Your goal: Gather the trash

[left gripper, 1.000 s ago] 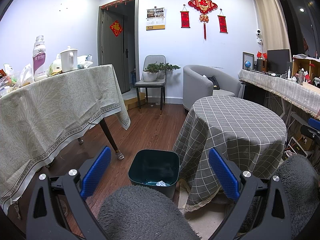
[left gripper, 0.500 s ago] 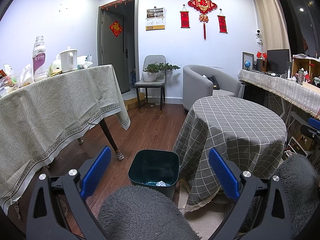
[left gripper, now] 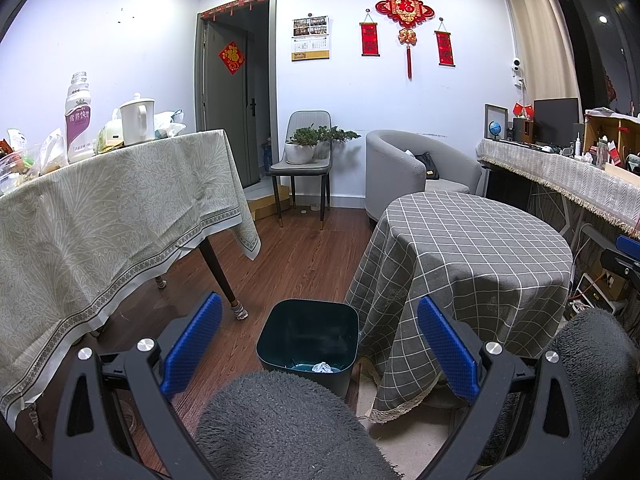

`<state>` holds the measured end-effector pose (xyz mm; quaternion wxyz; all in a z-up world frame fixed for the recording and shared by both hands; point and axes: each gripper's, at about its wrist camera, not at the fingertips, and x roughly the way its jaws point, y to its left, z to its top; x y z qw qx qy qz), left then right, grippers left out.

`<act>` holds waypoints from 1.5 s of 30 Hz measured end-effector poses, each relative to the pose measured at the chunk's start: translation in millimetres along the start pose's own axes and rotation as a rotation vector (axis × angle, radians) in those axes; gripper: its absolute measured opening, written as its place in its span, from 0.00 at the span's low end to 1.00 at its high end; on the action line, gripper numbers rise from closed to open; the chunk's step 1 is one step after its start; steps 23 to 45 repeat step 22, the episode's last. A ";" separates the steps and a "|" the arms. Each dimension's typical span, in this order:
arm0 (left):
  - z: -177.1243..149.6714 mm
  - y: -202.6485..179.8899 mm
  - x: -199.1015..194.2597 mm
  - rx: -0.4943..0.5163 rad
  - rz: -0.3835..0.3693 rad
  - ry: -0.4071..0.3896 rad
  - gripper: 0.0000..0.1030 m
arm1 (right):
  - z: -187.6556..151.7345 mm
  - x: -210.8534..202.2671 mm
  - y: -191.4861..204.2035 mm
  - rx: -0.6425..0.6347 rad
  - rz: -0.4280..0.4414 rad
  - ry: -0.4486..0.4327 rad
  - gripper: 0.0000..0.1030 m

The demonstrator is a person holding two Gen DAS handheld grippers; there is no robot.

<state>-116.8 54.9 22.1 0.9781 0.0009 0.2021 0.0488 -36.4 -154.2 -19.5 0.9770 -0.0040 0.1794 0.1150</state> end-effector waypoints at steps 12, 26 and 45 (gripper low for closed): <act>-0.1 0.3 0.1 0.000 0.000 0.000 0.97 | 0.1 0.0 -0.4 -0.001 0.000 0.000 0.97; 0.7 1.6 1.1 0.000 0.000 0.004 0.97 | 0.3 0.0 -0.5 -0.001 0.000 0.000 0.97; 0.7 1.6 1.1 0.000 0.000 0.004 0.97 | 0.3 0.0 -0.5 -0.001 0.000 0.000 0.97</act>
